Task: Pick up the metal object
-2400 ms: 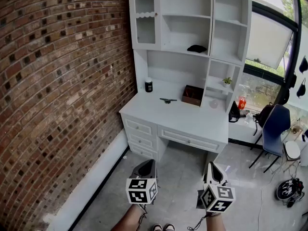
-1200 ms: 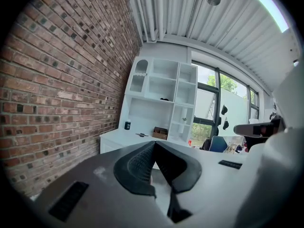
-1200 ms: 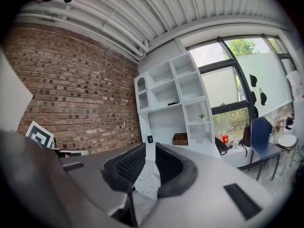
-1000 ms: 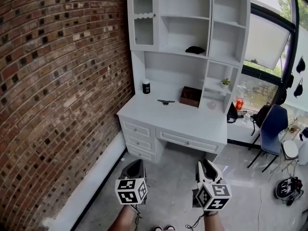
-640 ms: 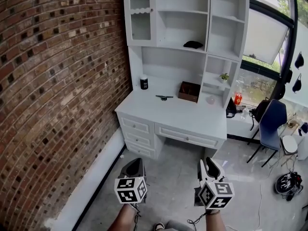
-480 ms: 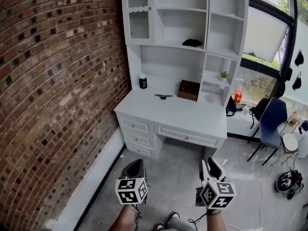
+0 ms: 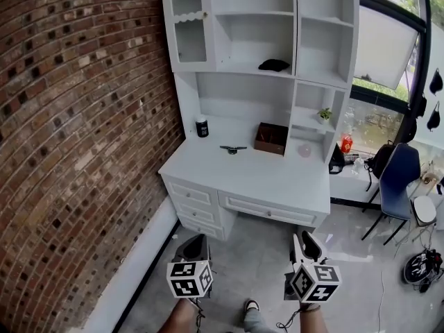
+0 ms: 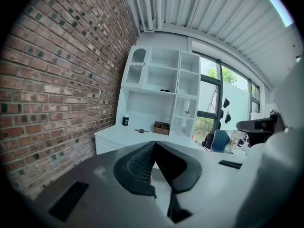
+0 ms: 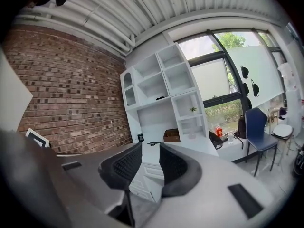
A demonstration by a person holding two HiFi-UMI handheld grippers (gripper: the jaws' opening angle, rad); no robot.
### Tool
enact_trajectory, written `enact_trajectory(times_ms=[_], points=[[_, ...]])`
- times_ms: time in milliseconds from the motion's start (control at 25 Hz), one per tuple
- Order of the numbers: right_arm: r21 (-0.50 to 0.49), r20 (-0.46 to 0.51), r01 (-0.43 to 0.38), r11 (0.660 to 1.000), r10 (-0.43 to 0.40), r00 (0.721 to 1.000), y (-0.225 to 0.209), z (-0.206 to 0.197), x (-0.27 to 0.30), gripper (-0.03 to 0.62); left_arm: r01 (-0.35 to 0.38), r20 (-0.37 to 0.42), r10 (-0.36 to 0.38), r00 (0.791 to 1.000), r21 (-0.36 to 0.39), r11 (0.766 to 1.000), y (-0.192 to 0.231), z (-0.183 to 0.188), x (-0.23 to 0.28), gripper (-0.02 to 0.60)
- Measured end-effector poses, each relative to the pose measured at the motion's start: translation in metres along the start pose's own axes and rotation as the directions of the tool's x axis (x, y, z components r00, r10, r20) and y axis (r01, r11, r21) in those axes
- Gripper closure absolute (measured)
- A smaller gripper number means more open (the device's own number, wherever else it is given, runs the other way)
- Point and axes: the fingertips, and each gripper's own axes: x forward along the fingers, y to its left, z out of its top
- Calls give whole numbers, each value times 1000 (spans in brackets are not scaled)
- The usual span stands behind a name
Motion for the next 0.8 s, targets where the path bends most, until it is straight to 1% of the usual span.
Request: enact_trajectory(times_ms=[120,320,560,800], points=[[-23,0,-2,1000,2,1000,-20,11,29,479,-11,7,11,1000,5,1000,-2,13,31,577],[-32,-5,-18,999,18,1000,-51,31,79,473,-29,18,29,999,-3,1000,-7,31,83,577],[-23,-17,-55,998,54,998,-73,44,134,471,-51,16,52,999,-16,999,-10,43,138,577],[-23,-30,-80,997,79,996,-90,50,177,471,-64,28,65,997,-29,998,-10,56,185,577]])
